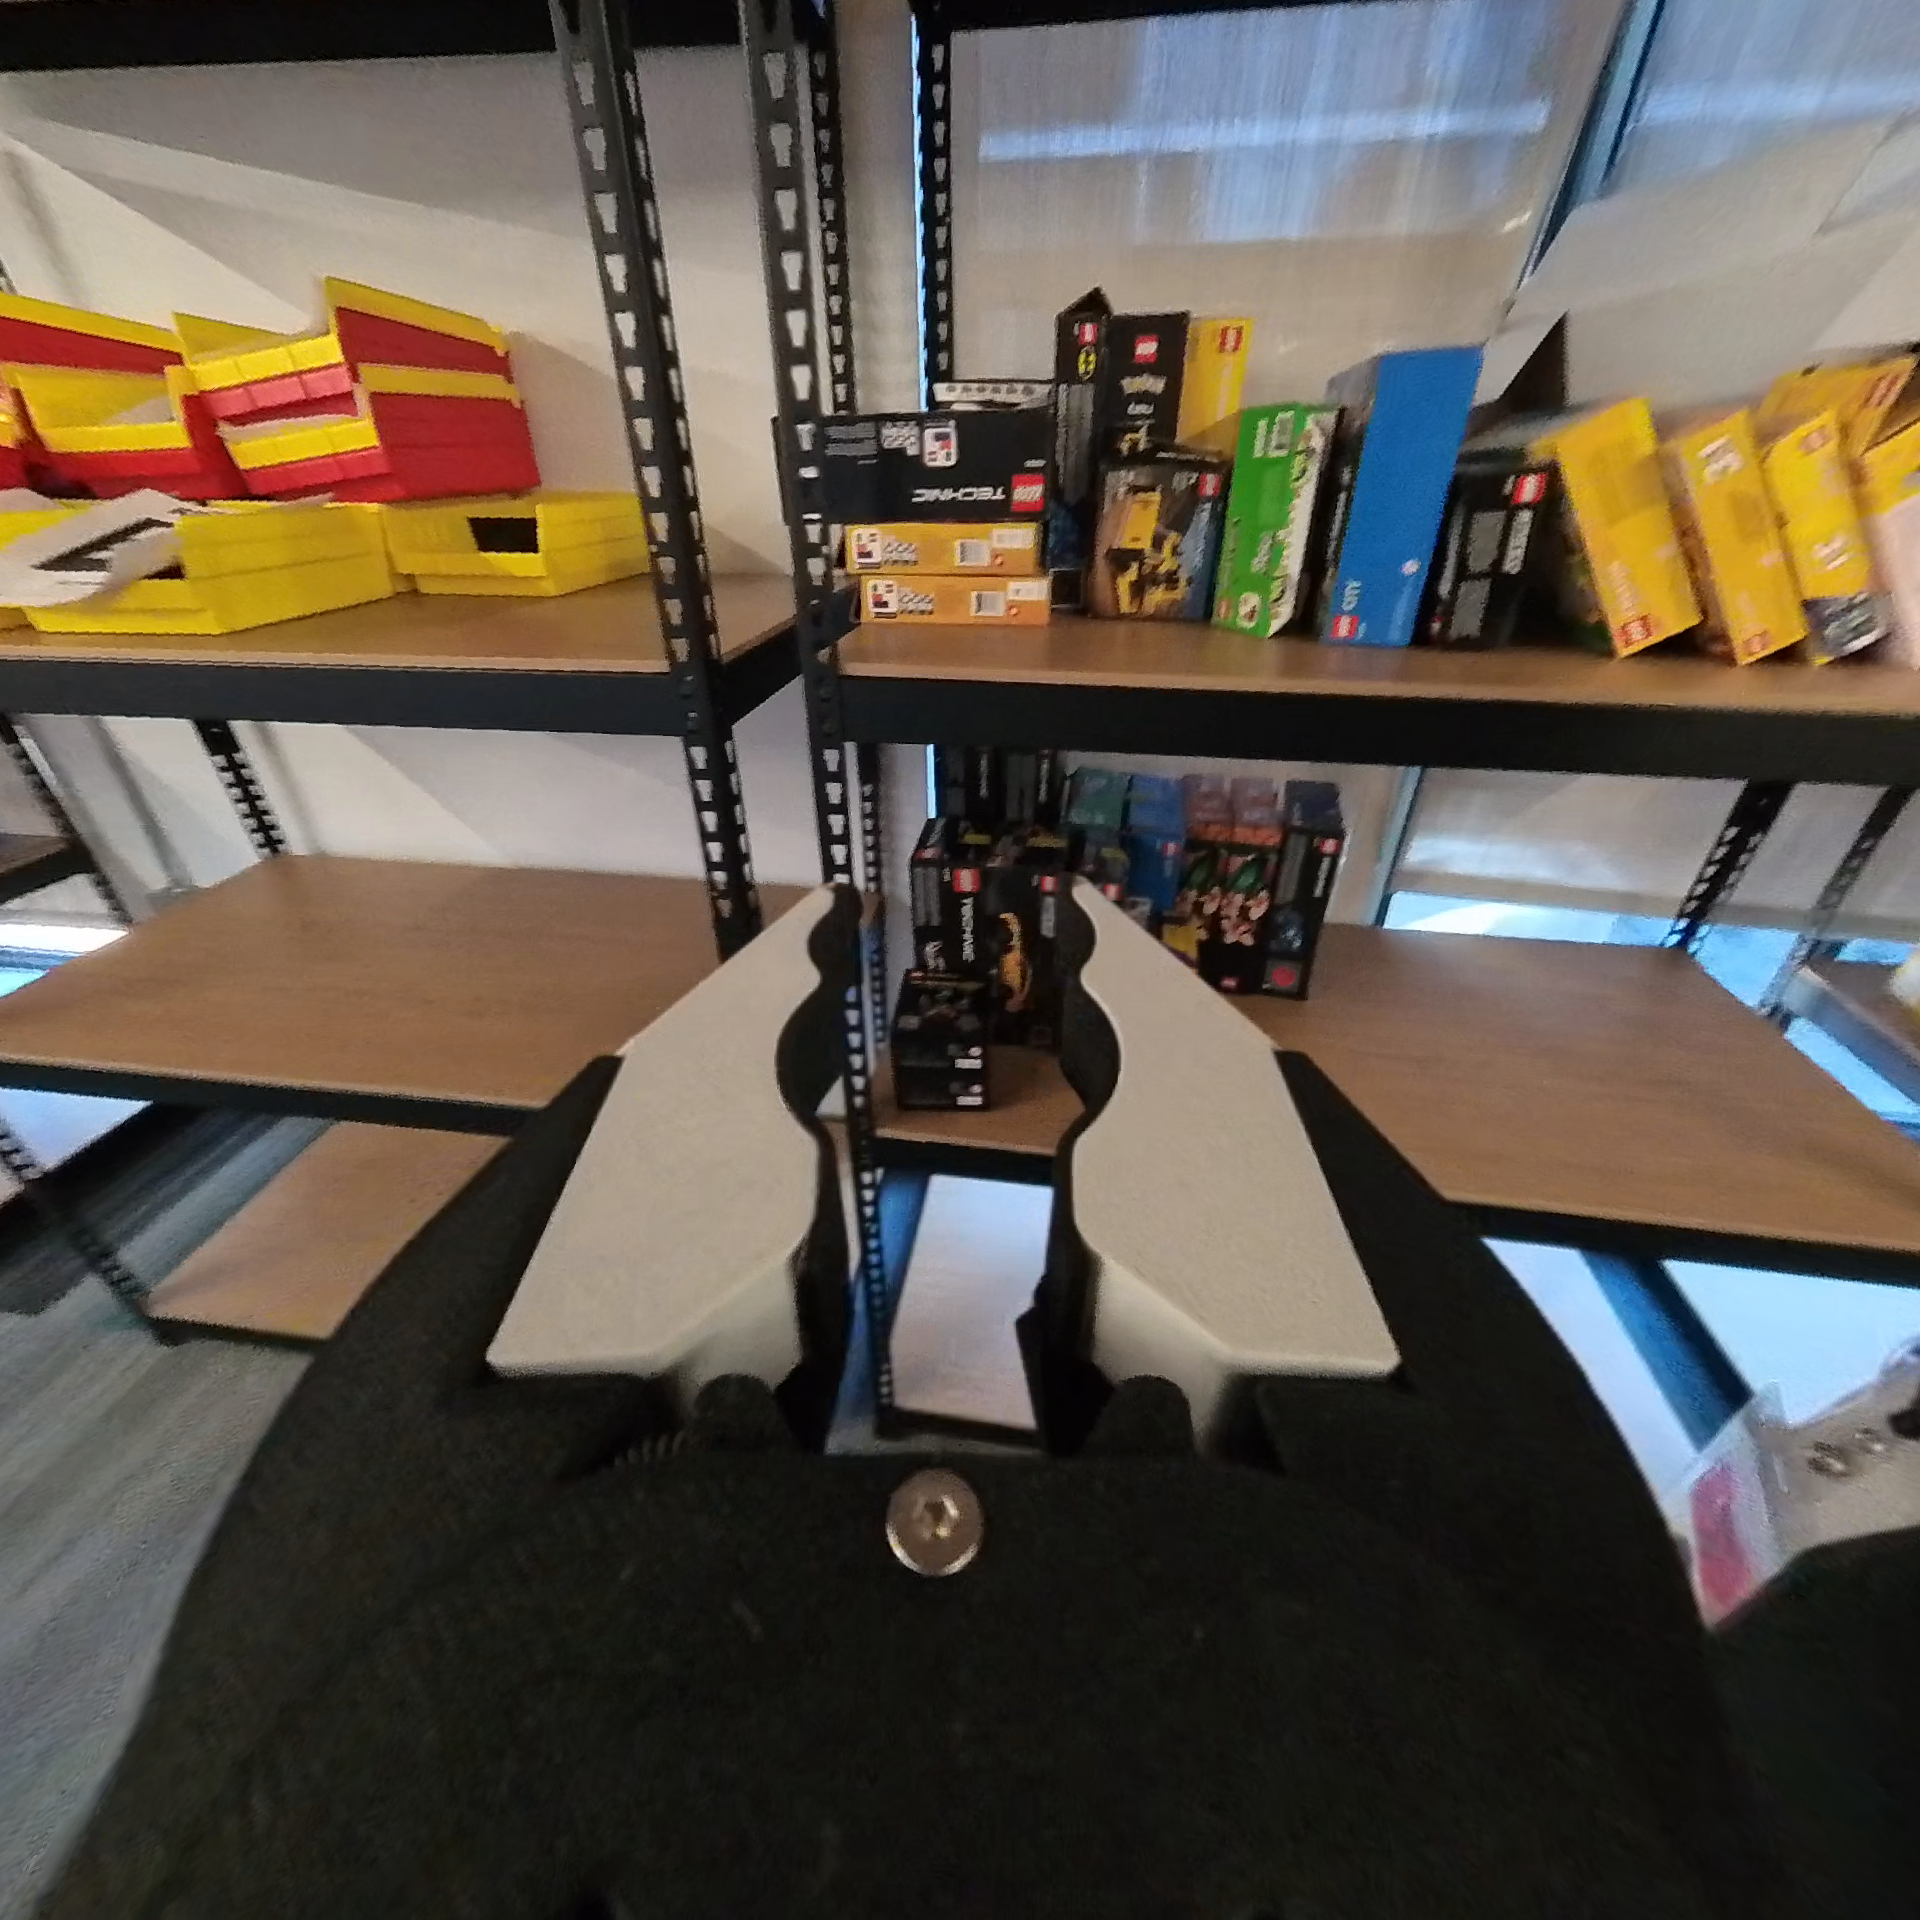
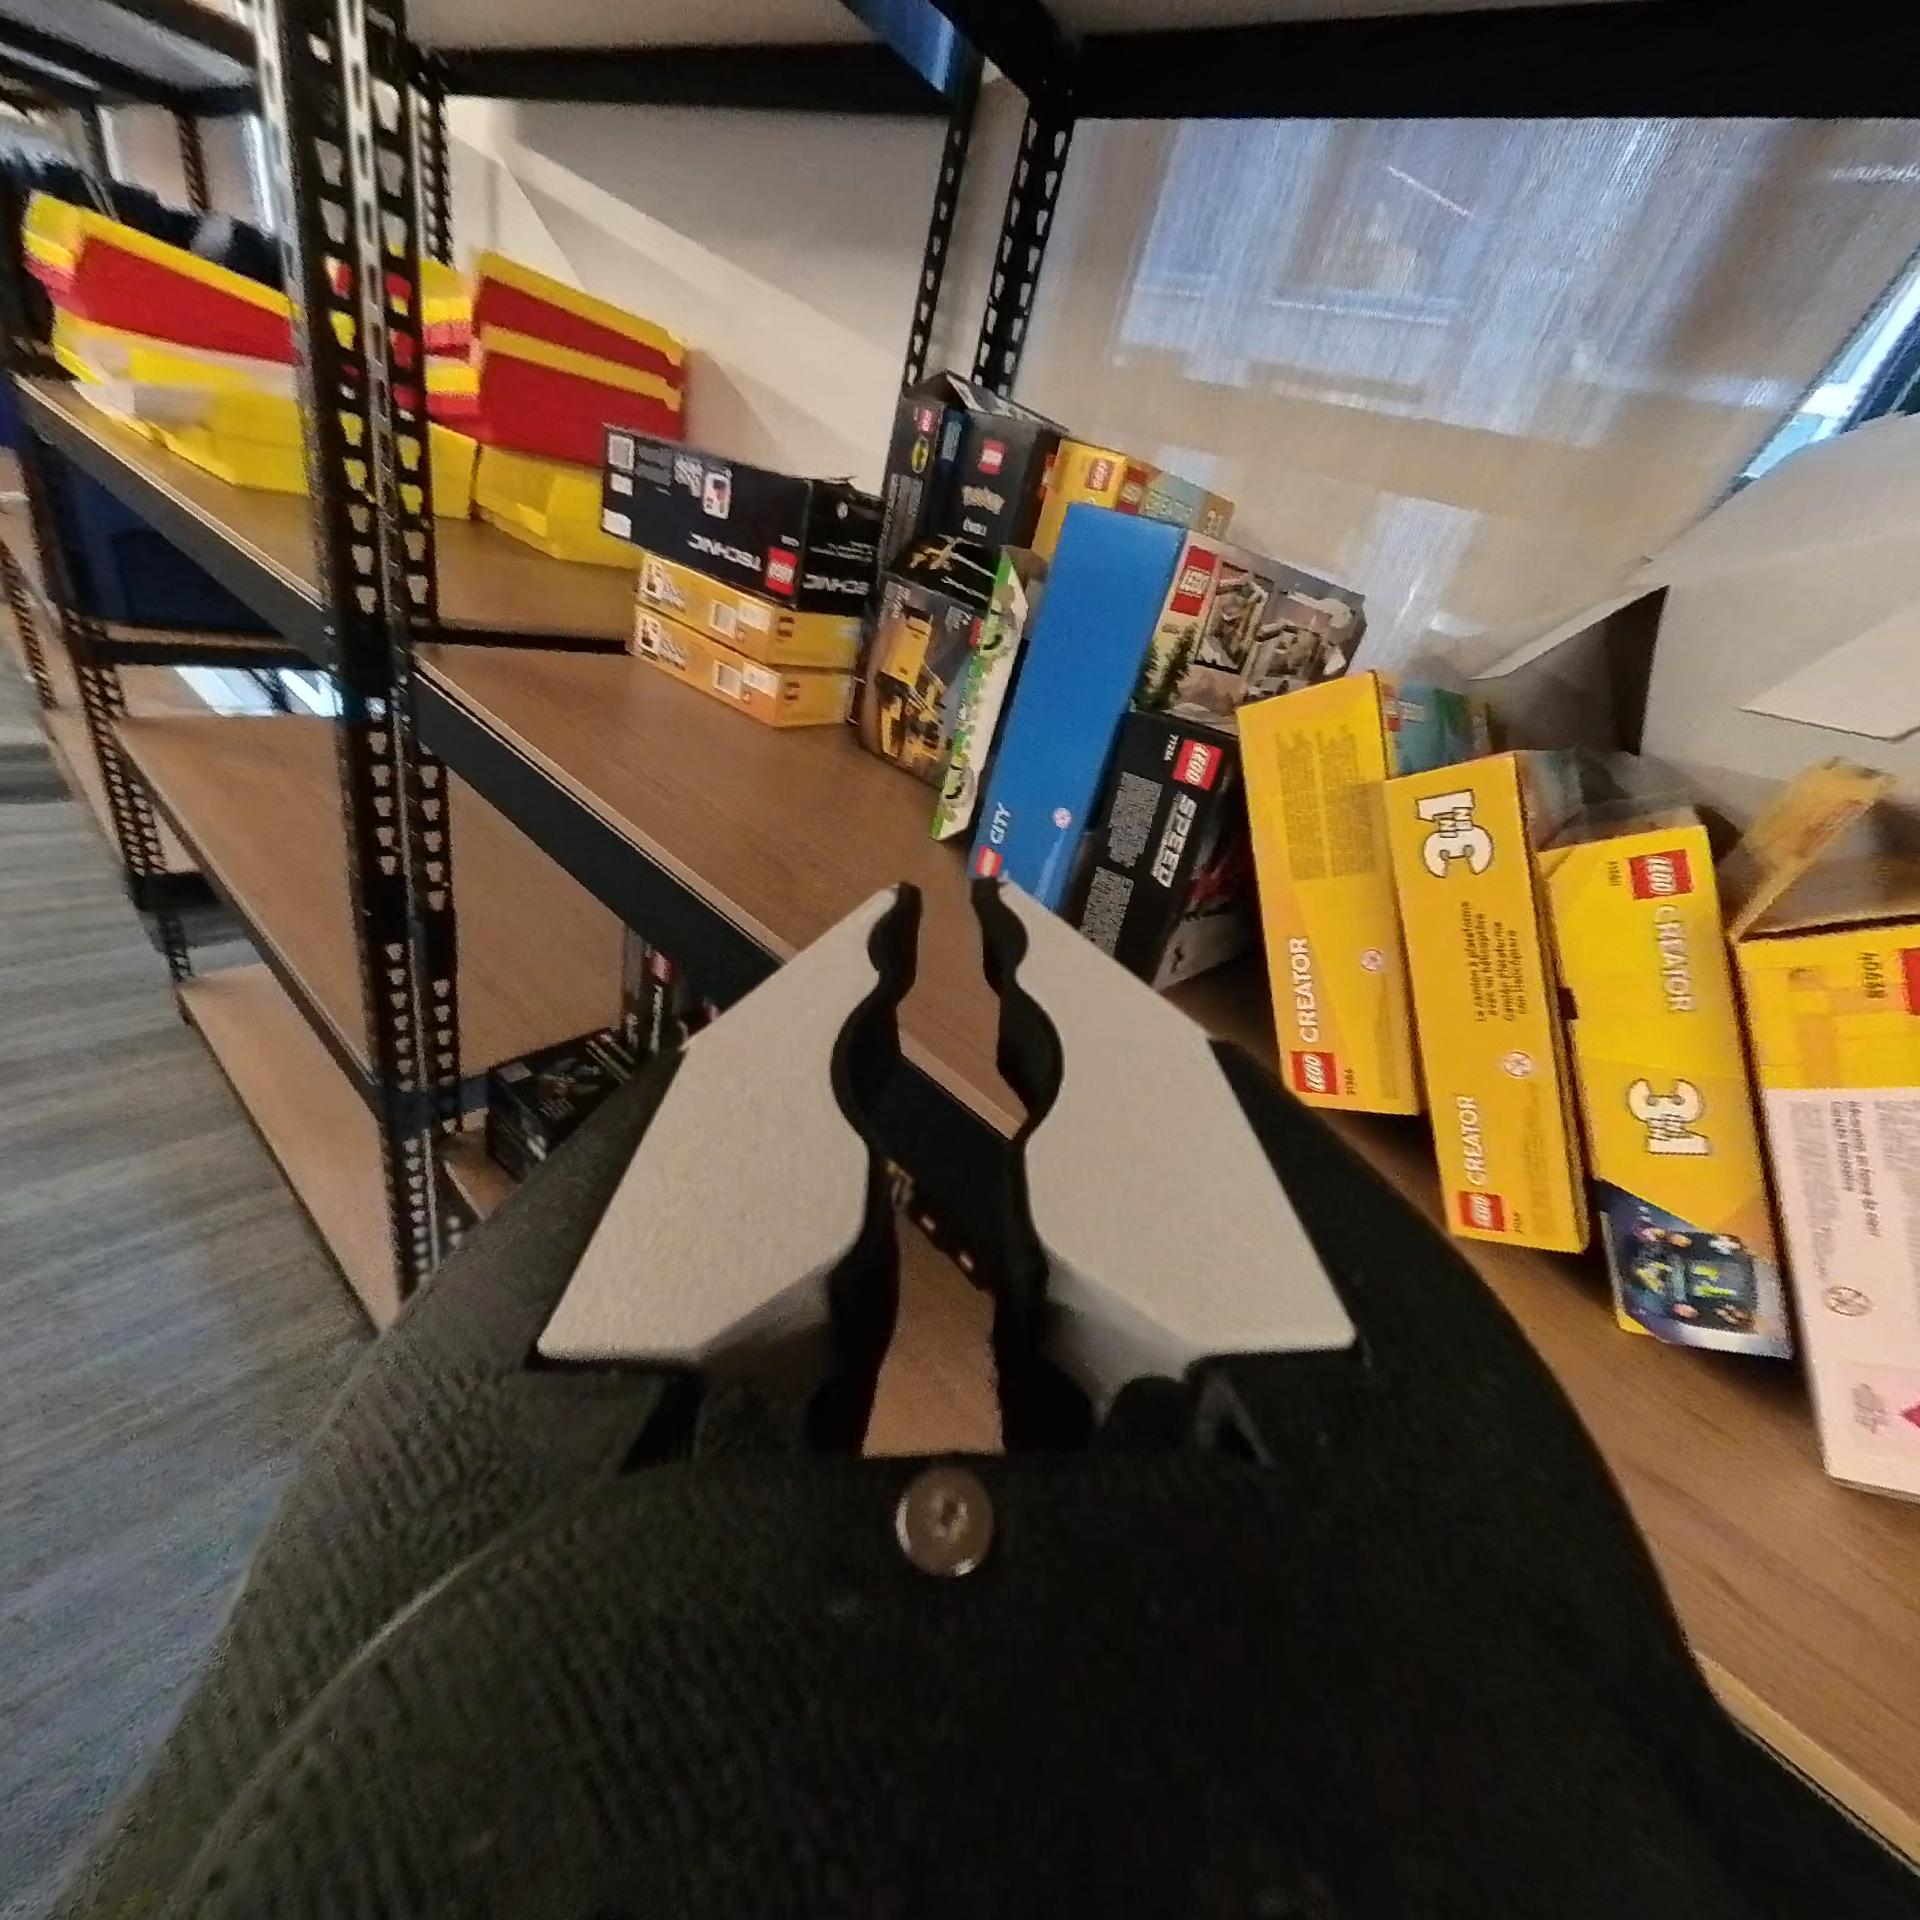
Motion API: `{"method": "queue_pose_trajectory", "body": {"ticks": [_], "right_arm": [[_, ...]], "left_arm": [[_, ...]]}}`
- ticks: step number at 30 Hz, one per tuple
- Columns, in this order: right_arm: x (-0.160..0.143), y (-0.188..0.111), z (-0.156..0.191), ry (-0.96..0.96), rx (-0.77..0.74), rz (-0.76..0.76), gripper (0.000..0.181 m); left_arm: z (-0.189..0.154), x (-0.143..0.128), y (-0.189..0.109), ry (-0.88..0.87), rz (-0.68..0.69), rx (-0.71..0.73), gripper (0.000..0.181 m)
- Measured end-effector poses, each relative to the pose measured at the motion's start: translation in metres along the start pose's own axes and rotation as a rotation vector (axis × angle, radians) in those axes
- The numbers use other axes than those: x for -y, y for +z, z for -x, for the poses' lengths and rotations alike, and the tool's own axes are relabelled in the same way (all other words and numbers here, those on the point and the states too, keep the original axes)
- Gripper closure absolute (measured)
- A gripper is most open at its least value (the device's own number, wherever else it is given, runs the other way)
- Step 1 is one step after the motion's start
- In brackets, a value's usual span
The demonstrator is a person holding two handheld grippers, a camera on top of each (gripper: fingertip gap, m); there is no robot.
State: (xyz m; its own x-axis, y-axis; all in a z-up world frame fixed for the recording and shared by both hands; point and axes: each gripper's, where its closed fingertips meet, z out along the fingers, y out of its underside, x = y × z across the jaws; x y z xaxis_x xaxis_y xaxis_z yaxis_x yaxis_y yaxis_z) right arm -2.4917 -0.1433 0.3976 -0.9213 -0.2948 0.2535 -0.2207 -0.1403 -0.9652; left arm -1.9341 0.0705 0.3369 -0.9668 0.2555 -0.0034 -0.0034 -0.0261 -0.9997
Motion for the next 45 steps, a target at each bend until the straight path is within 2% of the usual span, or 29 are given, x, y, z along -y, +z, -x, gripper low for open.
{"method": "queue_pose_trajectory", "body": {"ticks": [7, 11, 16, 19, 21, 24, 28, 32, 39, 45], "right_arm": [[-0.005, -0.010, -0.005, -0.139, -0.088, 0.085, 0.171], [-0.009, -0.018, -0.010, -0.158, -0.121, 0.136, 0.171], [-0.024, -0.026, -0.018, -0.164, -0.156, 0.256, 0.171], [-0.044, -0.021, -0.008, -0.087, -0.111, 0.350, 0.171], [-0.066, -0.010, 0.010, -0.048, -0.063, 0.458, 0.161], [-0.096, 0.008, 0.025, -0.097, -0.057, 0.599, 0.153], [-0.128, 0.024, 0.034, -0.067, -0.028, 0.706, 0.160], [-0.140, 0.031, 0.026, -0.066, 0.027, 0.726, 0.160], [-0.144, 0.031, -0.010, -0.095, 0.093, 0.723, 0.158], [-0.140, 0.033, -0.026, -0.085, 0.220, 0.621, 0.154]], "left_arm": [[0.004, -0.007, 0.011, 0.020, 0.019, -0.039, 0.147], [0.007, -0.008, 0.012, -0.006, 0.000, -0.059, 0.147], [0.008, -0.025, 0.017, -0.070, 0.016, -0.089, 0.148], [0.003, -0.036, 0.025, -0.102, 0.055, -0.100, 0.147], [-0.009, -0.044, 0.036, -0.086, 0.102, -0.127, 0.147], [-0.029, -0.060, 0.053, -0.051, 0.225, -0.140, 0.142], [-0.053, -0.077, 0.067, 0.029, 0.353, -0.122, 0.140], [-0.080, -0.072, 0.078, 0.027, 0.327, -0.116, 0.141], [-0.118, -0.069, 0.108, -0.059, 0.309, -0.107, 0.141], [-0.154, -0.071, 0.132, -0.111, 0.288, -0.102, 0.139]]}}
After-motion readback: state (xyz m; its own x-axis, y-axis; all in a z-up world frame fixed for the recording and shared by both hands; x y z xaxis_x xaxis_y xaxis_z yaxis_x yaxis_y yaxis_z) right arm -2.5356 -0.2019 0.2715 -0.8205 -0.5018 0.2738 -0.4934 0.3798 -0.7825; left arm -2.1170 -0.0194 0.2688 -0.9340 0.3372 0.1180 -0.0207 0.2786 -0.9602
